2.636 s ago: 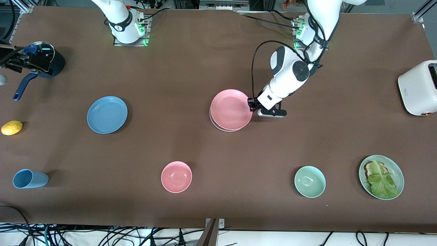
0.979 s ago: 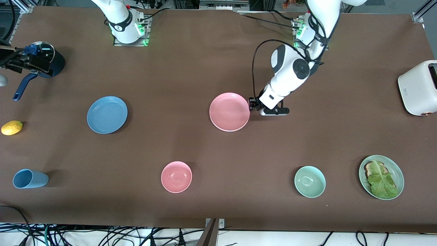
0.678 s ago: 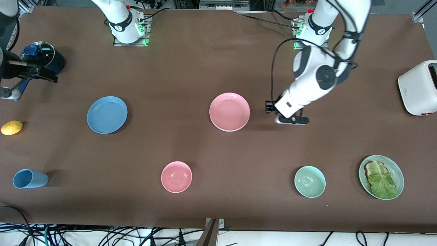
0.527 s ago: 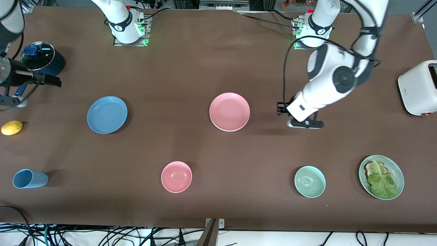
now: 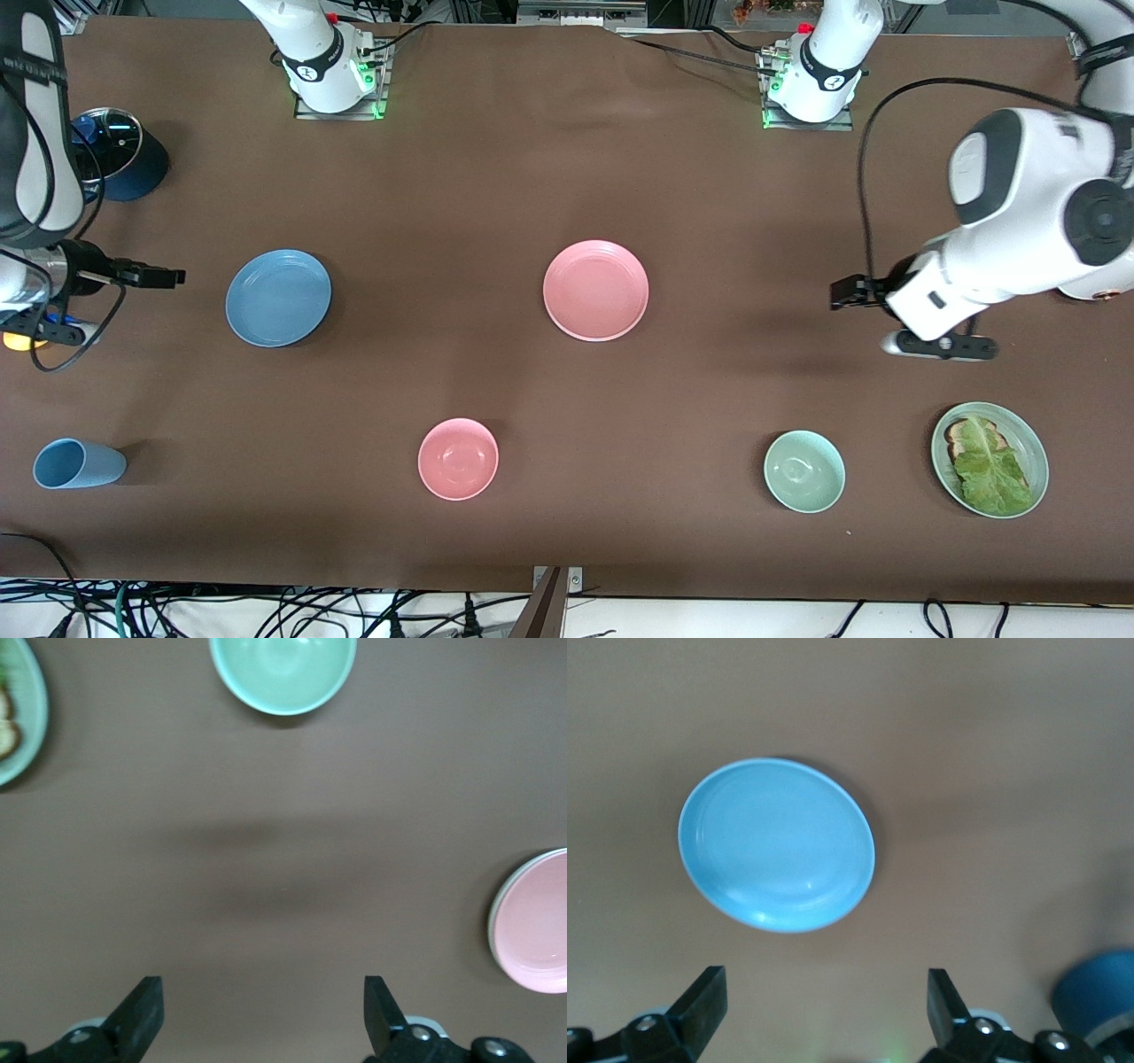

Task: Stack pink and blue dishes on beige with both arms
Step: 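Withdraw the left gripper while the right gripper reaches the blue plate, then close the right gripper on the blue plate rim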

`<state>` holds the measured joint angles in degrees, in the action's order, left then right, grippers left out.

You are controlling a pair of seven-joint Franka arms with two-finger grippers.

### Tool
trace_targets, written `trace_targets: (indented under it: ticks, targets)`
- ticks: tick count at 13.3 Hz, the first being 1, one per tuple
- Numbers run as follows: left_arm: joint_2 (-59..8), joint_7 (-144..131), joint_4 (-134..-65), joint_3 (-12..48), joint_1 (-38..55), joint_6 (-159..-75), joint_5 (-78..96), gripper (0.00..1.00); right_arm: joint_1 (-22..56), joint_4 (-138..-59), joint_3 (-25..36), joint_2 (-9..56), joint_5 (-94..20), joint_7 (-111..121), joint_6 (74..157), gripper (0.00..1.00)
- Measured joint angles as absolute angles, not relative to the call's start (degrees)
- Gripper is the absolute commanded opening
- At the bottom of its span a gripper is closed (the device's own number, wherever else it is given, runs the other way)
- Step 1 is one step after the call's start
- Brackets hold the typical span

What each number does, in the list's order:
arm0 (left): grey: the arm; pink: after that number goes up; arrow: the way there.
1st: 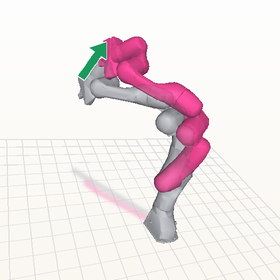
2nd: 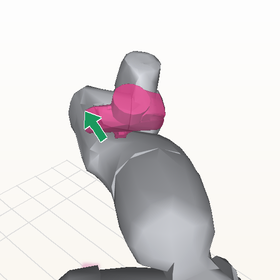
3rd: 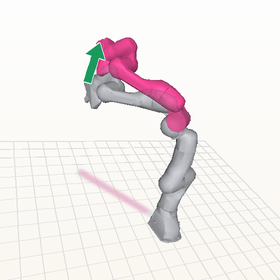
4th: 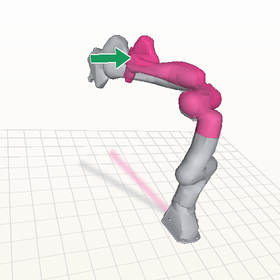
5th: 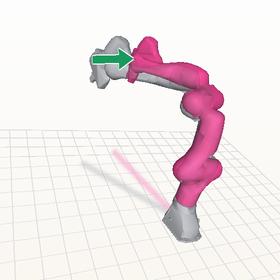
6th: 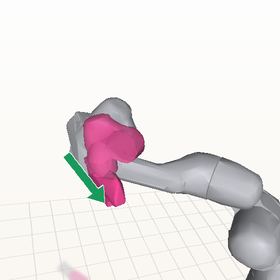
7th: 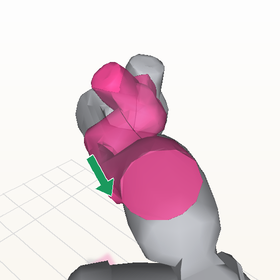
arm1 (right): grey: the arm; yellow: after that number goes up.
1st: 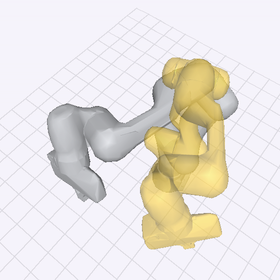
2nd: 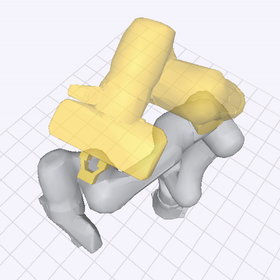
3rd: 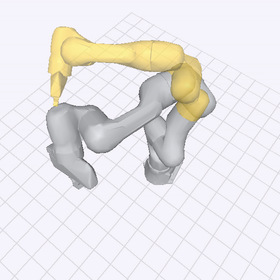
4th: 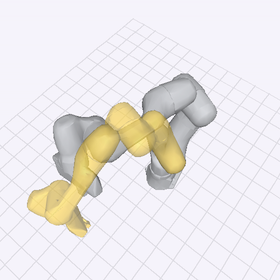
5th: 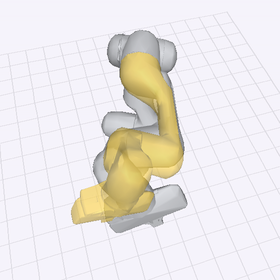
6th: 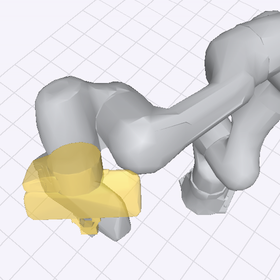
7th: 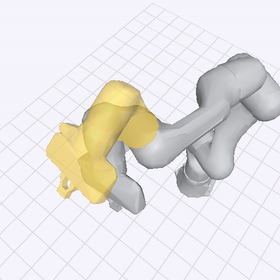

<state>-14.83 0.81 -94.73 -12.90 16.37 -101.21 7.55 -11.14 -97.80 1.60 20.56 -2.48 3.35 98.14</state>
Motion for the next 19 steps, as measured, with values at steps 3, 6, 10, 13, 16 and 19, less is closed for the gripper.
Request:
trace_targets:
  ticks: [3,6,10,13,16,19]
  targets:
    - [-14.7,1.0,-89.8,-12.1,12.0,-96.3,6.7,1.0,-12.6,-105.3,1.6,21.8,-5.2,10.7,108.9,1.0]
    - [-13.9,1.3,-85.0,-6.5,3.3,-92.5,5.2,1.0,-13.7,-112.9,1.9,21.9,-9.0,19.4,118.2,1.0]
    - [-10.5,1.4,-83.2,-3.6,-1.0,-91.7,3.3,1.0,-15.3,-119.6,2.3,22.4,-11.1,25.0,127.3,0.95]
    - [-8.6,1.4,-83.2,-3.0,-1.0,-88.2,3.3,1.0,-16.8,-120.3,2.4,25.3,-16.9,32.0,129.1,0.71]
    - [-7.2,1.2,-83.2,-1.6,-1.0,-82.7,3.3,1.0,-17.9,-120.0,2.4,27.2,-18.1,34.0,130.0,0.35]
    - [-6.9,1.2,-83.2,-1.5,-1.0,-80.5,3.3,1.0,-18.1,-119.7,2.4,27.2,-18.2,34.0,129.9,0.0]
